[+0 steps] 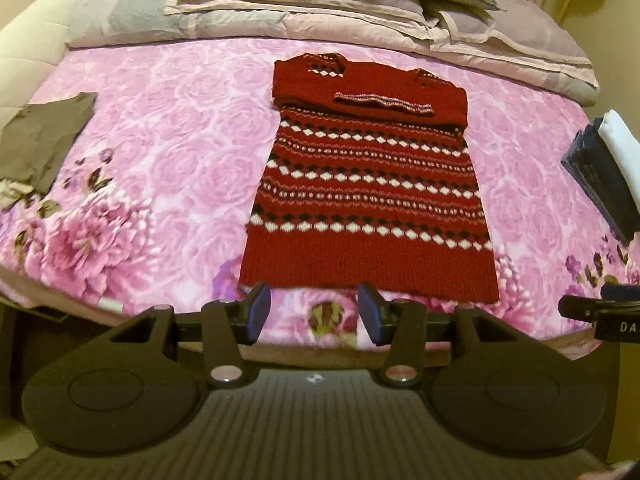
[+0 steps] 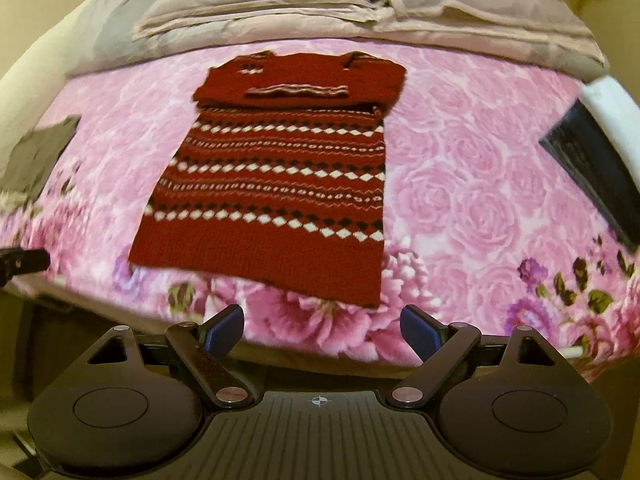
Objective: Fold clothes
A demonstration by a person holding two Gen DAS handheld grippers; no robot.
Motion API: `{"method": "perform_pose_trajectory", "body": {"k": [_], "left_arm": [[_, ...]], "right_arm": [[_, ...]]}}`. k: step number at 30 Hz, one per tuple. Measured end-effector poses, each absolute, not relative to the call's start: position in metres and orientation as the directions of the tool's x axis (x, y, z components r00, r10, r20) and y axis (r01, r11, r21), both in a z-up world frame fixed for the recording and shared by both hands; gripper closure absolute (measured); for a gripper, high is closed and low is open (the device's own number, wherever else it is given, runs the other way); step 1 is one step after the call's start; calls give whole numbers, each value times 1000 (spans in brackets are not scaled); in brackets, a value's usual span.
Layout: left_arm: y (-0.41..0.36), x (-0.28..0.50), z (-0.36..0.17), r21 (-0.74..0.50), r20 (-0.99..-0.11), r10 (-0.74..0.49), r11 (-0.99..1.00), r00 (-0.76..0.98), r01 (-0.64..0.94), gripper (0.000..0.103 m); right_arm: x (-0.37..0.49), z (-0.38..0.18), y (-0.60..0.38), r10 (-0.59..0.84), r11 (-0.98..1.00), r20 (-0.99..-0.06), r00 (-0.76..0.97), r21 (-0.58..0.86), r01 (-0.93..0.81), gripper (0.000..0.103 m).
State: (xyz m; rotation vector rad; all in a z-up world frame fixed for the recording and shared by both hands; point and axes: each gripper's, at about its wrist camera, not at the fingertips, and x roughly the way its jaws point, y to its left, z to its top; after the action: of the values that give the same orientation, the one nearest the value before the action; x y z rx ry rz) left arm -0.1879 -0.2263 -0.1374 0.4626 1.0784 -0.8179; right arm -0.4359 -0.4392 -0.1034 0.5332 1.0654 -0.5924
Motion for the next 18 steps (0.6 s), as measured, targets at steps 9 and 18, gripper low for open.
{"method": "perform_pose_trajectory", "body": {"k": [9,18], "left_arm": [[-265,-73,-199,-132,-940,-328,607,96,783,60],[-266,-8,-294,-302,-941,-319,635,-115,711,61]], "right_arm": [[-427,-143,-514,-181,463,-931,318,204,863,15],[-437,-202,-539,-133,252,-925,357,317,915,15]]}}
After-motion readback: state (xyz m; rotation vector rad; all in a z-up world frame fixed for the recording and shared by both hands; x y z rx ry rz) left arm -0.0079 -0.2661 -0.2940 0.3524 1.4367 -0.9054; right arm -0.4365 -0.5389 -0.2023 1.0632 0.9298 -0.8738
